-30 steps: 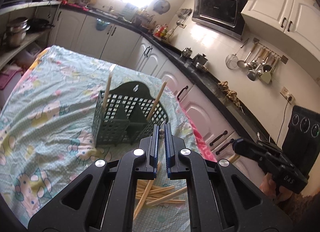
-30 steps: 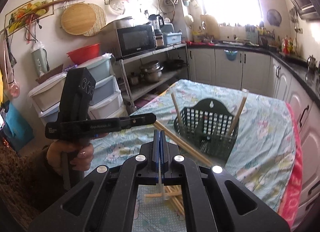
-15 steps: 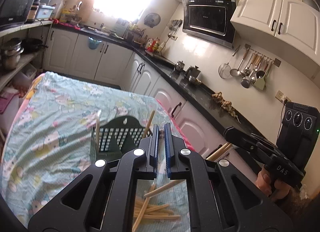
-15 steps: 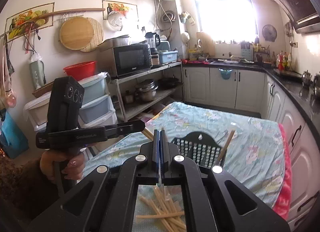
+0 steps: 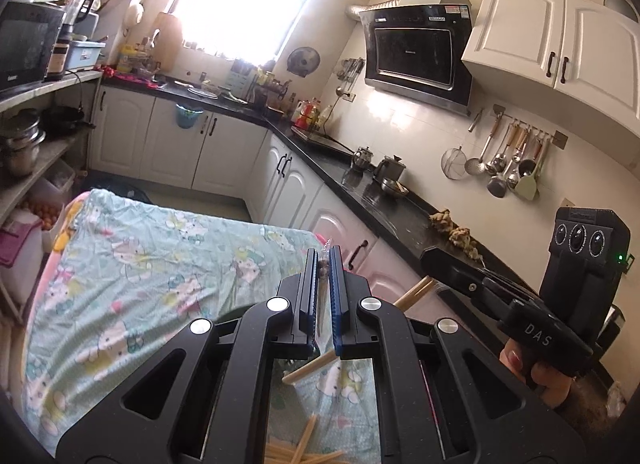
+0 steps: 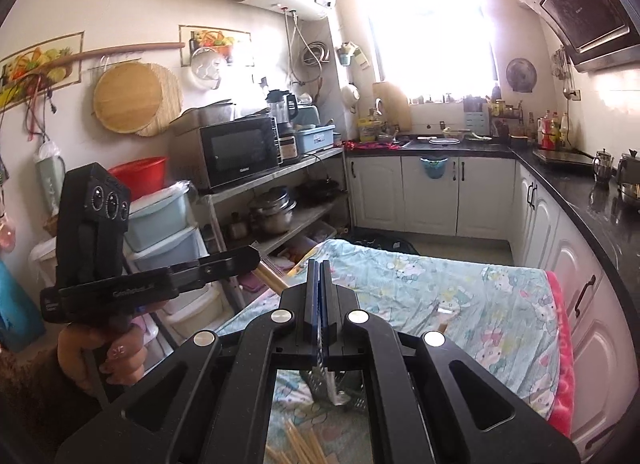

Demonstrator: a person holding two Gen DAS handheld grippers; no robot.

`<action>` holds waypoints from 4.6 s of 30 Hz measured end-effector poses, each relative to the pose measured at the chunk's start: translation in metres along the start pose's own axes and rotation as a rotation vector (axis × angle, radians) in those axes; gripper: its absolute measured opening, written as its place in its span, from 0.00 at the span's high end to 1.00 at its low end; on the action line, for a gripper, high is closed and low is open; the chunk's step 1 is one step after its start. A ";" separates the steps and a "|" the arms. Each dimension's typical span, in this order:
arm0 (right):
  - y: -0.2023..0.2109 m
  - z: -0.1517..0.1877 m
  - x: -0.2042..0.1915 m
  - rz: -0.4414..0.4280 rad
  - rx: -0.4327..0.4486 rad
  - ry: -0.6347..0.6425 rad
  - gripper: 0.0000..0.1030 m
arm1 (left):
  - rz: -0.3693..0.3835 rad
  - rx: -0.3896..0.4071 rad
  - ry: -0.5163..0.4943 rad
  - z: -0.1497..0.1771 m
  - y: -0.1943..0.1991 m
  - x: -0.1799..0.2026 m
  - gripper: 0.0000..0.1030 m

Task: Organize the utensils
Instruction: 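Raise both held chopsticks upright and carry them above the green basket, then lower the chopsticks into the basket and open both grippers, then pull both grippers back from the basket toward the remaining chopsticks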

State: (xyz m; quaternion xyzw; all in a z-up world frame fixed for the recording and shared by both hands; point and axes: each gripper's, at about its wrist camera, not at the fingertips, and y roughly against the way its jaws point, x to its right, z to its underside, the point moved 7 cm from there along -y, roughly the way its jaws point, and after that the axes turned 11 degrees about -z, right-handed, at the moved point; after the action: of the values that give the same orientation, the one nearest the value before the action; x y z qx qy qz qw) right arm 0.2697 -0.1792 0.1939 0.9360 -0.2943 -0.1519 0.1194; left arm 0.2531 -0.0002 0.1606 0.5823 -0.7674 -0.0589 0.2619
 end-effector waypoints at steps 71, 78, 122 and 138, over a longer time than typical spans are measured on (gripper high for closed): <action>-0.055 0.064 0.074 0.117 -0.085 -0.106 0.50 | -0.093 -0.012 -0.006 0.024 -0.038 -0.039 0.31; -0.040 0.068 0.061 0.128 -0.086 -0.074 0.42 | -0.095 0.022 -0.012 0.027 -0.015 -0.033 0.18; -0.001 0.164 0.010 0.175 -0.157 0.011 0.23 | -0.205 -0.095 0.103 0.153 0.029 -0.082 0.10; -0.004 0.213 0.017 0.194 -0.256 -0.026 0.22 | -0.212 -0.236 0.048 0.211 0.009 -0.080 0.10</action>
State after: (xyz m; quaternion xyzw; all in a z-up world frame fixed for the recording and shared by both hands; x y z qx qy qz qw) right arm 0.2090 -0.2146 -0.0084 0.8782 -0.3631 -0.1878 0.2481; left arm 0.1607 0.0313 -0.0426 0.6264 -0.6831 -0.1619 0.3389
